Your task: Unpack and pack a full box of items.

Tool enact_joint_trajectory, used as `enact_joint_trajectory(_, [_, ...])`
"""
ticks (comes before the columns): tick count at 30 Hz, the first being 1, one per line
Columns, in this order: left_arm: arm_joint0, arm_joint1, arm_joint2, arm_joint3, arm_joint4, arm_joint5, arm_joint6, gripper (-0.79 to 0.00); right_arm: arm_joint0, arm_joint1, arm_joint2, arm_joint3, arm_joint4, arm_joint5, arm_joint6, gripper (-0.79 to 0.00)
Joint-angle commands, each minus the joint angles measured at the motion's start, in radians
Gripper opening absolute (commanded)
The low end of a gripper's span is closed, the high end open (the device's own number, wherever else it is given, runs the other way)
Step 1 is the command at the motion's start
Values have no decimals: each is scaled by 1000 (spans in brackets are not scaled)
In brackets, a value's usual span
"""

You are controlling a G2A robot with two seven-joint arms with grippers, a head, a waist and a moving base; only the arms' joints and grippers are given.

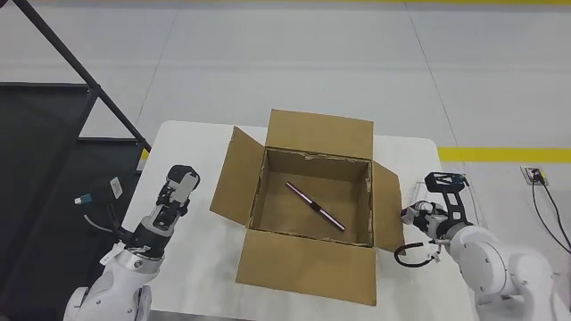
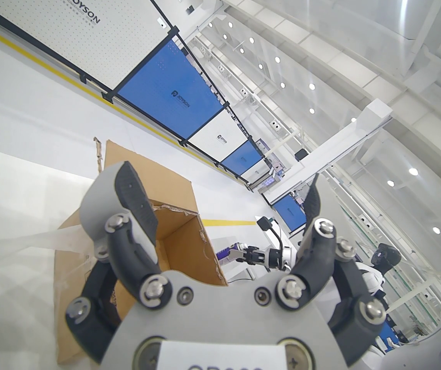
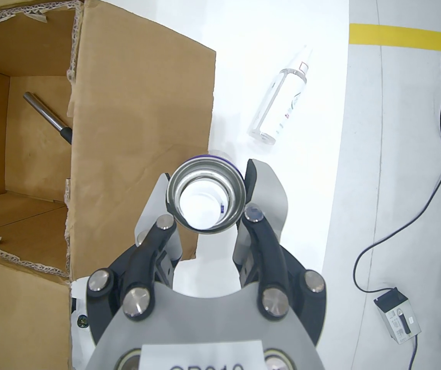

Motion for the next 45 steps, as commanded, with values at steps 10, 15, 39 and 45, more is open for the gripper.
enact_joint_trajectory(10, [0,0,0,0,0,0,0,0,-24,1,64,57,12,79,-66,-785])
enact_joint_trajectory(15, [0,0,0,0,0,0,0,0,-40,2,75,84,-25,102,-120,-785])
enact_joint_trajectory(39, [0,0,0,0,0,0,0,0,38,4,22,304,-14,-18,-138,-785])
enact_joint_trajectory(45, [0,0,0,0,0,0,0,0,46,5,16,320,-10,-22,-137,-696])
